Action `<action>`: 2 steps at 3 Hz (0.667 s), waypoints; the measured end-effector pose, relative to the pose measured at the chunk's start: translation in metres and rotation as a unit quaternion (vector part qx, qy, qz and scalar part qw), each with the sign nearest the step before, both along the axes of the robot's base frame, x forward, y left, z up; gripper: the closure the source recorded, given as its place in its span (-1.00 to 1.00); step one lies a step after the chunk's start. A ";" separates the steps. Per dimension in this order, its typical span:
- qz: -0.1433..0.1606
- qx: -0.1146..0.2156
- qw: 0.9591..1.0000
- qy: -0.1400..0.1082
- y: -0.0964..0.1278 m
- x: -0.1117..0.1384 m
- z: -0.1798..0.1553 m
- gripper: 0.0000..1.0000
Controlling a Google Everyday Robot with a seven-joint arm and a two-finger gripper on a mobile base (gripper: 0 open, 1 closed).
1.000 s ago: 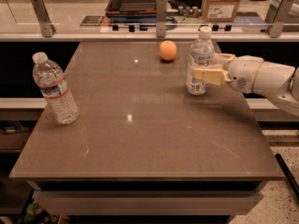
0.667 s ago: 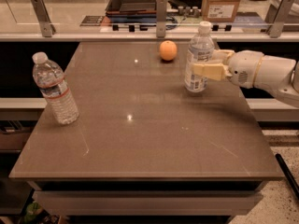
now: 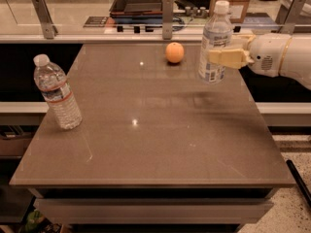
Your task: Pick blue plastic bottle
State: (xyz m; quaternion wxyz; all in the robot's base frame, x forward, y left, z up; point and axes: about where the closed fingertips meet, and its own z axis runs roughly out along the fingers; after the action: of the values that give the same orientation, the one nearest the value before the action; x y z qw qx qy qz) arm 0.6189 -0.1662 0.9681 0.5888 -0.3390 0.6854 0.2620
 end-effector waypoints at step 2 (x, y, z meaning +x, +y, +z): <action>-0.007 -0.033 0.999 -0.042 0.002 -0.016 0.048 1.00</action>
Offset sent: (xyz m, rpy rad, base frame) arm -0.0246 -0.0019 0.0741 -0.1035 -0.1345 -0.0309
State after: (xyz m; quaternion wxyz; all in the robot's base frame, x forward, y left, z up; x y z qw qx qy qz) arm 0.6032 -0.1639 1.0165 0.6073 -0.3637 0.6709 0.2207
